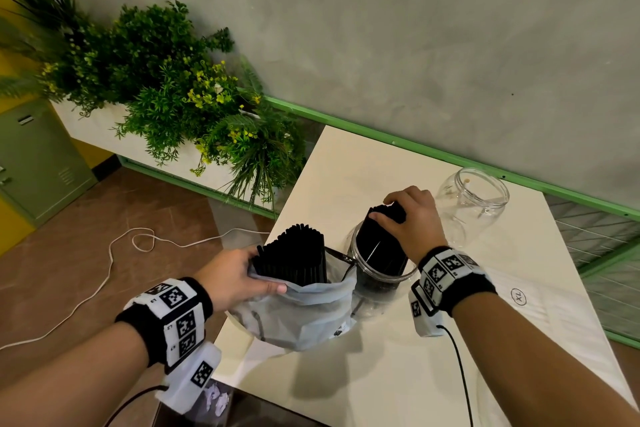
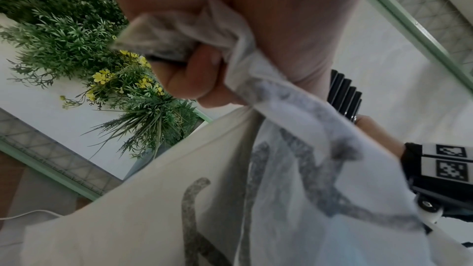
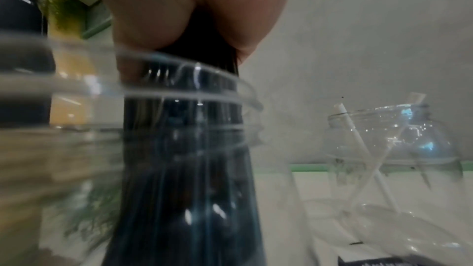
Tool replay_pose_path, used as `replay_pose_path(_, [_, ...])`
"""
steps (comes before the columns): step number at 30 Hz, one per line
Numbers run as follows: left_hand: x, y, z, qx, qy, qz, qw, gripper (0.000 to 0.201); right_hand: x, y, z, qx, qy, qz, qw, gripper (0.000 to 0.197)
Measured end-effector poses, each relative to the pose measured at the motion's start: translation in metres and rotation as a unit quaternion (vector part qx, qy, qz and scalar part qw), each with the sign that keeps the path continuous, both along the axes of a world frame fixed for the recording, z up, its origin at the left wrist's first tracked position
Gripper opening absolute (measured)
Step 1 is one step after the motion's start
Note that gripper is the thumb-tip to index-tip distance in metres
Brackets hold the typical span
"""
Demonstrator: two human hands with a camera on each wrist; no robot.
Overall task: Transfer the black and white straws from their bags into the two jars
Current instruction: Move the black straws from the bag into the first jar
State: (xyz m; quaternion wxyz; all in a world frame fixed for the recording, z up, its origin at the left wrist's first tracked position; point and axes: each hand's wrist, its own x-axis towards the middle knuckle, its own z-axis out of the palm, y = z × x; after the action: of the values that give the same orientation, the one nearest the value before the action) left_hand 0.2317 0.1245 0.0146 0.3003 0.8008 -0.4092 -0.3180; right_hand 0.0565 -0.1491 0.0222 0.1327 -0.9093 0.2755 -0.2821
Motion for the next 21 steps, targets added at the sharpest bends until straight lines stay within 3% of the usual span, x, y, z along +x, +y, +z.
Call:
replay_pose_path(5, [-0.001, 0.0, 0.002, -0.007, -0.005, -0.009, 1.0, 0.036, -0.004, -0.001, -0.006, 0.0, 0.069, 0.013, 0.998, 0.038])
replay_pose_path(9, [0.001, 0.001, 0.0, -0.01, -0.003, -0.005, 1.0, 0.037, -0.003, 0.0, -0.004, 0.025, 0.068, 0.02, 0.997, 0.041])
replay_pose_path(16, [0.001, 0.004, 0.001, -0.013, 0.008, -0.002, 1.0, 0.038, -0.004, 0.005, -0.001, -0.08, 0.087, 0.069, 0.991, 0.058])
replay_pose_path(19, [0.001, 0.004, 0.003, -0.015, 0.003, -0.003, 1.0, 0.035, 0.003, 0.009, -0.003, -0.103, 0.119, 0.077, 0.985, 0.045])
replay_pose_path(21, [0.0, 0.005, 0.005, -0.013, 0.0, -0.003, 1.0, 0.035, 0.008, 0.006, -0.004, -0.055, 0.118, 0.04, 0.991, 0.031])
